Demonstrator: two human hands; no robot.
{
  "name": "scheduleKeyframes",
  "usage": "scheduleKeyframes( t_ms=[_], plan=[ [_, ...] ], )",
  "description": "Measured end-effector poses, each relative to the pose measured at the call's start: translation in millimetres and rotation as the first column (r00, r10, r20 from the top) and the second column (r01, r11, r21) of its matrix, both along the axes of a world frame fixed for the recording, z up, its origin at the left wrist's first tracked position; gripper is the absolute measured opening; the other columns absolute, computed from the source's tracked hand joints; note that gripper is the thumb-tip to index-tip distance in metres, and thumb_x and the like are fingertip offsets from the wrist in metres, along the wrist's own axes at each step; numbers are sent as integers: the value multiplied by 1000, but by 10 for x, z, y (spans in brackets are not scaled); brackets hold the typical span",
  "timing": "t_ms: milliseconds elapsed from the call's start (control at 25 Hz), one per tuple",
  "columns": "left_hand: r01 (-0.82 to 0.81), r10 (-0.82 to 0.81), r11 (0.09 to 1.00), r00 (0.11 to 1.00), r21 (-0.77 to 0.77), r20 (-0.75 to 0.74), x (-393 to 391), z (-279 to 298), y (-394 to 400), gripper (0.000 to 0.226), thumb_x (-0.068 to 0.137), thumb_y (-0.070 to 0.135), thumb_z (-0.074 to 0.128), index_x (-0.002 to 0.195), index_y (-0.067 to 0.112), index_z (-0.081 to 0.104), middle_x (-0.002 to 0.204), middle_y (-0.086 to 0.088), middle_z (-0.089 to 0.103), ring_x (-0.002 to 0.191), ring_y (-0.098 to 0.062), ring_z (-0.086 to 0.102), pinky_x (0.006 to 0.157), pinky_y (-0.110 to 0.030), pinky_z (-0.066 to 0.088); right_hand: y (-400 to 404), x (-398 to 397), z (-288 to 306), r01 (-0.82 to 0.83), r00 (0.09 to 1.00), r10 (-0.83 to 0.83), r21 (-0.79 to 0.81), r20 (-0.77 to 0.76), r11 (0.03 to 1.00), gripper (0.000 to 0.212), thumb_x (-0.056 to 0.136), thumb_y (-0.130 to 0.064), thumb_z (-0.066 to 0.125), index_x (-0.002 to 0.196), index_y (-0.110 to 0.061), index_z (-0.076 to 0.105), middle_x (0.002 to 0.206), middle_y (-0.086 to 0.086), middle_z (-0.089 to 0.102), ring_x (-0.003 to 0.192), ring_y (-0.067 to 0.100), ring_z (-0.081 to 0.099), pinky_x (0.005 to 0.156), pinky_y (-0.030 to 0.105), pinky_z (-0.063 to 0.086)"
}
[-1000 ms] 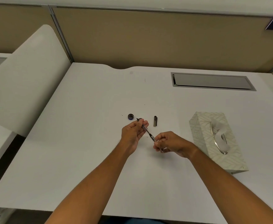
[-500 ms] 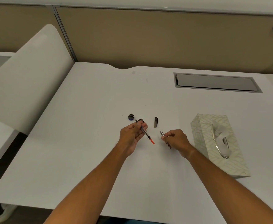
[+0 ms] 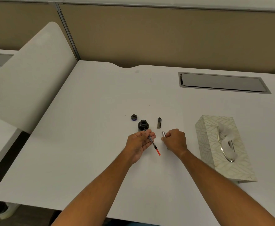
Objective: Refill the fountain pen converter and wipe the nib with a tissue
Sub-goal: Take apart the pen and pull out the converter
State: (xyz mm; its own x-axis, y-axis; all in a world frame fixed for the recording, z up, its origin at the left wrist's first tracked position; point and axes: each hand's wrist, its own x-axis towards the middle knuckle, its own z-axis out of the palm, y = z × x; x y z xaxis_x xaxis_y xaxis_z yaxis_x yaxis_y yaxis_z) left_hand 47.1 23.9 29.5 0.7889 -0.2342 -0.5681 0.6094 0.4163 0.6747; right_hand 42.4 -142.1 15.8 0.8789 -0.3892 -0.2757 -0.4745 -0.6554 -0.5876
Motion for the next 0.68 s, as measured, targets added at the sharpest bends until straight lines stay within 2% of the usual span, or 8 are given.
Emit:
scheduleKeyframes(
  t_ms=[120, 280, 320, 400, 480, 560, 600, 680],
  plan=[
    [10, -10, 1000, 1000, -3, -2, -16, -1, -2, 17, 91, 14, 64, 102, 2, 69, 98, -14, 77, 95, -24, 73, 74, -30, 61, -13, 1, -11, -11, 1000, 11, -19, -2, 1000, 22, 84, -23, 75, 75, -3, 71, 70, 10, 70, 59, 20, 61, 49, 17, 35],
    [14, -14, 1000, 1000, -3, -6, -14, 25, -19, 16, 92, 13, 63, 102, 3, 68, 97, -13, 77, 94, -24, 74, 72, -29, 60, -40, -18, 7, -14, 1000, 14, -22, 7, 1000, 36, 83, -32, 76, 59, -13, 57, 57, 2, 56, 53, 18, 58, 51, 21, 39],
    [16, -16, 1000, 1000, -2, -6, -16, 37, -26, 15, 92, 13, 62, 102, 3, 68, 96, -13, 77, 93, -24, 74, 73, -30, 61, -54, -30, 14, -11, 1000, 12, -32, 16, 999, 32, 84, -35, 75, 65, -14, 61, 62, 3, 61, 59, 20, 61, 55, 23, 41],
    [18, -18, 1000, 1000, -5, -9, -17, 57, -36, 16, 92, 13, 62, 103, 2, 68, 96, -13, 77, 93, -24, 74, 74, -30, 61, -80, -68, 42, 14, 997, -11, -35, 74, 999, 28, 86, -38, 73, 92, -10, 70, 84, 6, 71, 76, 23, 67, 63, 22, 42],
    [11, -11, 999, 1000, -30, -18, -7, 90, -26, 16, 93, 11, 60, 103, 1, 68, 96, -14, 77, 93, -25, 74, 72, -30, 61, -99, -100, 91, -8, 981, 3, 23, 193, 1000, 23, 88, -32, 72, 102, -13, 71, 91, 2, 72, 77, 16, 66, 62, 16, 43],
    [-4, 2, 998, 1000, -63, -29, 24, 138, -5, 16, 95, 10, 58, 104, 0, 67, 96, -15, 76, 92, -25, 74, 70, -29, 61, -87, -127, 175, -153, 940, 94, 157, 329, 976, 14, 85, -21, 74, 99, -18, 72, 85, -3, 72, 72, 9, 64, 60, 9, 45],
    [-11, 9, 997, 999, -74, -32, 46, 162, 6, 17, 95, 10, 57, 104, 0, 67, 96, -15, 76, 92, -25, 74, 70, -29, 61, -72, -153, 217, -256, 906, 164, 198, 390, 946, 17, 83, -17, 75, 100, -20, 73, 82, -6, 72, 71, 8, 65, 61, 9, 47],
    [-29, 26, 995, 999, -92, -35, 84, 224, 21, 16, 96, 10, 56, 103, 0, 67, 93, -14, 77, 88, -23, 75, 68, -29, 61, -21, -197, 279, -430, 815, 292, 184, 500, 884, 26, 80, -13, 78, 105, -20, 75, 80, -10, 72, 72, 7, 67, 63, 11, 51]
  ],
)
